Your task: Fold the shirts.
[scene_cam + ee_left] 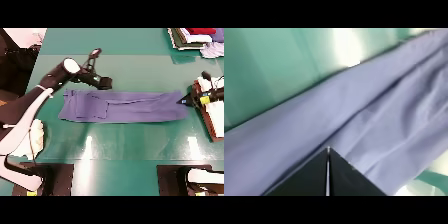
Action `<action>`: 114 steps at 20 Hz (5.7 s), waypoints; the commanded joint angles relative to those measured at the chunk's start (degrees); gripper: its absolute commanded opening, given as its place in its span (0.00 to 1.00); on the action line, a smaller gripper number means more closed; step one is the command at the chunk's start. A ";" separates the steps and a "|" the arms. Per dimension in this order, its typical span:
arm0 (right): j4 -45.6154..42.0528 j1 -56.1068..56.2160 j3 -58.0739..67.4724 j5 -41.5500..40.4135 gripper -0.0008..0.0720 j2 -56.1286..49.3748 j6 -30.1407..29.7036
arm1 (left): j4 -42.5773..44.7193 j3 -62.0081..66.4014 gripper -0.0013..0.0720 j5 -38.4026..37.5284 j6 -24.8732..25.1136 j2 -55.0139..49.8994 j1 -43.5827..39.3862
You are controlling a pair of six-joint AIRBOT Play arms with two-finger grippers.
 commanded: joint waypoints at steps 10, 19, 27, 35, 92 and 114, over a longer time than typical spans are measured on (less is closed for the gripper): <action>3.04 20.15 26.51 0.35 0.03 7.87 16.83 | -2.23 5.33 0.06 4.68 -2.25 -10.84 -11.85; 3.02 33.24 37.48 0.15 0.04 0.13 17.25 | -3.74 5.68 0.06 3.93 -2.23 -13.05 -11.04; 3.06 42.71 44.85 -1.88 0.04 -7.02 17.18 | 4.66 6.88 0.06 -6.23 -1.77 -0.66 5.90; 3.06 63.14 50.66 -21.53 0.05 -21.51 14.49 | 11.98 6.86 0.06 -9.90 -1.75 16.39 27.23; -7.87 30.84 1.36 -8.98 0.52 10.21 12.04 | 13.35 -23.61 0.90 -23.45 4.15 27.85 22.88; 22.51 47.52 16.65 -21.38 0.72 -27.02 0.20 | 0.33 -22.82 0.06 -13.73 9.79 27.74 22.86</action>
